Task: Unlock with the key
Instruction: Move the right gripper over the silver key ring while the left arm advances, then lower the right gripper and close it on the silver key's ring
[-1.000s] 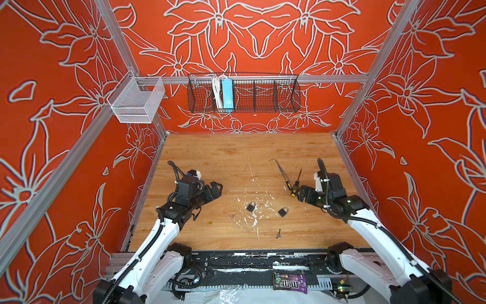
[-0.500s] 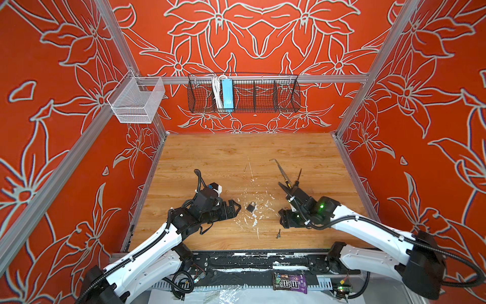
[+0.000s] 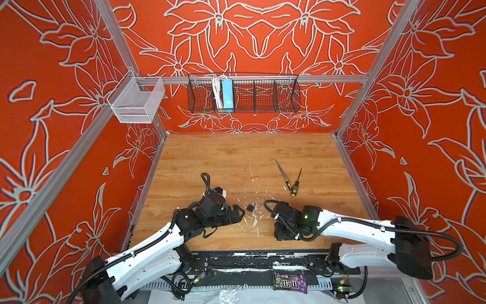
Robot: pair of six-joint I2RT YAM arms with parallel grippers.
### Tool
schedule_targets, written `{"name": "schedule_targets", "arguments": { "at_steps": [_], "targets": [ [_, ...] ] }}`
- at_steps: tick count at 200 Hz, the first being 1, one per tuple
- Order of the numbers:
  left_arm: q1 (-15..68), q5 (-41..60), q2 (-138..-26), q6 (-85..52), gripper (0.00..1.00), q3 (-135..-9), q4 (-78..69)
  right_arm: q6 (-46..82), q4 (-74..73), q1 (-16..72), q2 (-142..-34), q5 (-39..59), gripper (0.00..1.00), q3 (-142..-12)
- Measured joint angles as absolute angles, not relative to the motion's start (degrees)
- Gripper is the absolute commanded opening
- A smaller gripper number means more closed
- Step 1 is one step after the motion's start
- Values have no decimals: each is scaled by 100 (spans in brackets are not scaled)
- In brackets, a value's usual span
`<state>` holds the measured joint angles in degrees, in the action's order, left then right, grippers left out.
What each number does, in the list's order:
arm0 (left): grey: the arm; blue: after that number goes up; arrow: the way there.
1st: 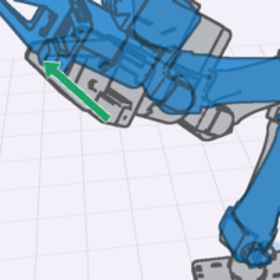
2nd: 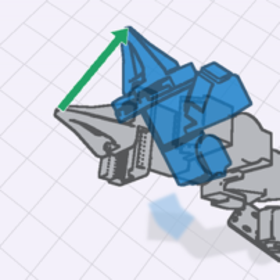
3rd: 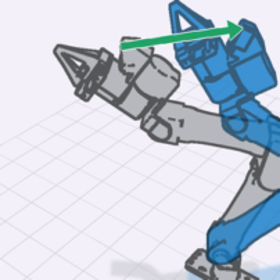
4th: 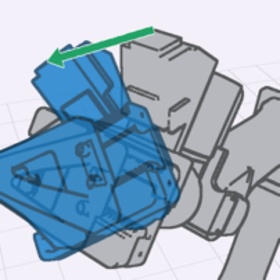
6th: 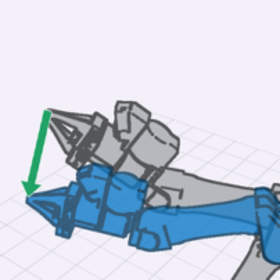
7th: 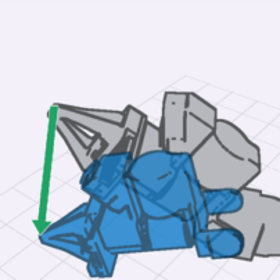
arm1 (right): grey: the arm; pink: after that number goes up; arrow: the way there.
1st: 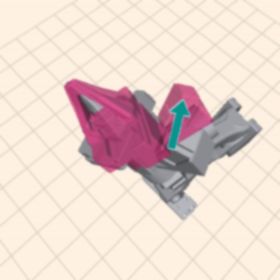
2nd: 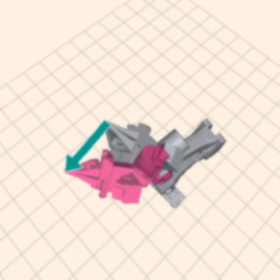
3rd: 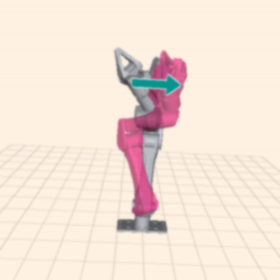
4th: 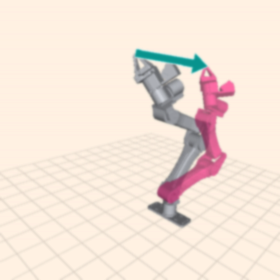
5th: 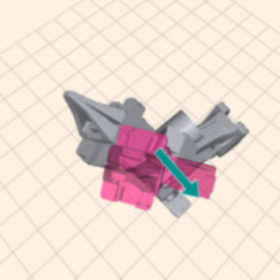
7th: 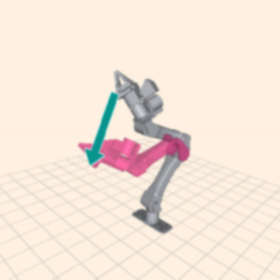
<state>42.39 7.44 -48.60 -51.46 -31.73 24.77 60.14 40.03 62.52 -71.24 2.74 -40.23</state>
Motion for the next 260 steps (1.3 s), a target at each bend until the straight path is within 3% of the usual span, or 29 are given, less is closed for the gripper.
{"name": "schedule_targets", "arguments": {
  "at_steps": [130, 260],
  "targets": [
    [4239, 779, -4928, -5081, 97, -3181, 2834, 6528, 3479, 6436, -8224, 62, 44, -4217],
    [4239, 401, -4812, -5413, 97, -3181, 3341, 5109, 3520, 6195, -9310, 178, 37, -5277]
  ]
}}
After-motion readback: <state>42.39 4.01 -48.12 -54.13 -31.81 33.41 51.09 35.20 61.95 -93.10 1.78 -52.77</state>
